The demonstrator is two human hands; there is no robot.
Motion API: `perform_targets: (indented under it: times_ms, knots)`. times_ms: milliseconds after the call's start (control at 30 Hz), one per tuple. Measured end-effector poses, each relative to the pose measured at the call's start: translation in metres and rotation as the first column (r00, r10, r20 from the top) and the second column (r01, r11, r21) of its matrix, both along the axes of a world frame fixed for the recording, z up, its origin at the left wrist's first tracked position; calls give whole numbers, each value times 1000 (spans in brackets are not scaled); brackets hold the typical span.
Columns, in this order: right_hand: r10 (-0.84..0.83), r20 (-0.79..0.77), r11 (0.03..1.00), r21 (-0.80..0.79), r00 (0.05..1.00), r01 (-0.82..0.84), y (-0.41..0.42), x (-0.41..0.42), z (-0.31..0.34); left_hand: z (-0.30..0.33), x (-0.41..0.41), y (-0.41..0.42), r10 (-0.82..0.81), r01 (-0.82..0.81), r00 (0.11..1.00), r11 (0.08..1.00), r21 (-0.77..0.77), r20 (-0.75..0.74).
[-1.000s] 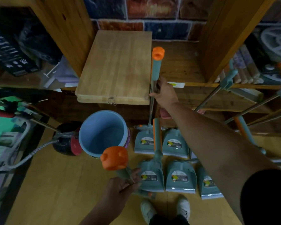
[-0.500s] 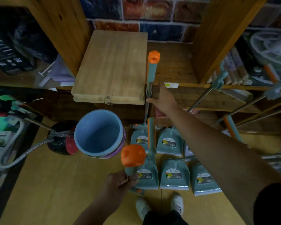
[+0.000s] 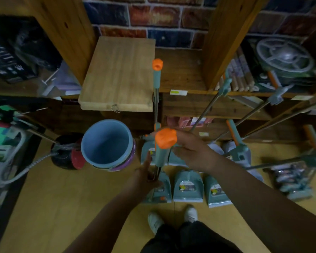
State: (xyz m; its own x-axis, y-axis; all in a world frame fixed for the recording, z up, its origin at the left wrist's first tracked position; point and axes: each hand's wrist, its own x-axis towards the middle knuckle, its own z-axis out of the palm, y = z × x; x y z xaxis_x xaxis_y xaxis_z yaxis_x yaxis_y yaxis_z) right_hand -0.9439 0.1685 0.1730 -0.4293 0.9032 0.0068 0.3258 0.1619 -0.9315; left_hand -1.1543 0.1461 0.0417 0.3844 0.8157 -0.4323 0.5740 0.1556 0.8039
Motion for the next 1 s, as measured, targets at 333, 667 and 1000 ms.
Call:
perform_targets:
  times_ms: [333,667,1000]
  knots:
    - [7,202,996,-90,979,11,6,-15,12,5,21,19,2,-2,999,1000,11,-41]
    - [-83,325,996,-5,942,89,13,-13,1,6,27,41,2,0,991,1000,16,-137]
    - [-55,359,993,113,932,15,2,-19,-12,-7,34,41,-26,75,966,981,181,-259]
